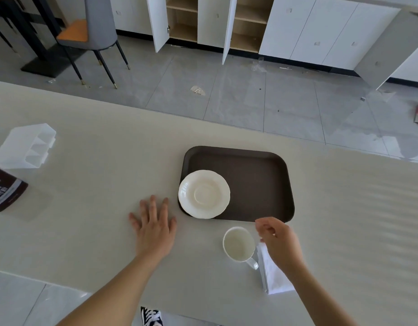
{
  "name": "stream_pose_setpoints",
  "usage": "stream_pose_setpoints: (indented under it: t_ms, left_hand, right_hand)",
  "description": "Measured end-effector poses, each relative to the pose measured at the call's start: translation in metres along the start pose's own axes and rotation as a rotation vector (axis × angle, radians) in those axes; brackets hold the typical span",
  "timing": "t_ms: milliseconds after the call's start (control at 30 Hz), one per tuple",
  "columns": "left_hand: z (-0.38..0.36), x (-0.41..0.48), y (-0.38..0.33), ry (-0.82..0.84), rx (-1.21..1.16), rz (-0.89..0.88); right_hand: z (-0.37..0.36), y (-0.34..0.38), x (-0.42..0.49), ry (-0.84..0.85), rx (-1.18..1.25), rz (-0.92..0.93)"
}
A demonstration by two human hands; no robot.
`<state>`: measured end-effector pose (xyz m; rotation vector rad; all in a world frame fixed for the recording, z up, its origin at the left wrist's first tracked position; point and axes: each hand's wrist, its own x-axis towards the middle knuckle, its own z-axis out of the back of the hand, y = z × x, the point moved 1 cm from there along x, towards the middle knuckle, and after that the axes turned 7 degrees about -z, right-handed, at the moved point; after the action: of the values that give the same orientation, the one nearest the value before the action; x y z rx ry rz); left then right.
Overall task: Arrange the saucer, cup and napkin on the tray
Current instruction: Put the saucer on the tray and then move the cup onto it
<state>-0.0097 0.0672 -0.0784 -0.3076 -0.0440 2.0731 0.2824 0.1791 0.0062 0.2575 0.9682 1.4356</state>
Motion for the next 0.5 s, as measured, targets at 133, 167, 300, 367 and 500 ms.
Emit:
stream_pose_setpoints:
  t_ms: [133,167,300,367,500]
  left_hand:
    - [-0.006,0.001,0.001,-0.049,0.013,0.015]
    - [-0.006,0.002,0.002,-0.066,0.007,0.016]
    - [-0.007,0.002,0.003,-0.109,-0.017,0.005]
    - [-0.008,0.002,0.003,-0.118,-0.019,0.005]
    - [-0.009,0.002,0.004,-0.143,-0.031,0.005]
  right_hand:
    - [0.0,-0.017,-0.029,0.063,-0.118,0.069]
    - [-0.002,-0.018,-0.033,0.088,-0.136,0.07]
    - [-0.009,-0.024,-0.041,0.128,-0.258,0.091]
    - [-0.011,-0.024,-0.042,0.138,-0.285,0.094]
    - [-0.016,-0.024,-0.044,0.072,-0.348,0.18]
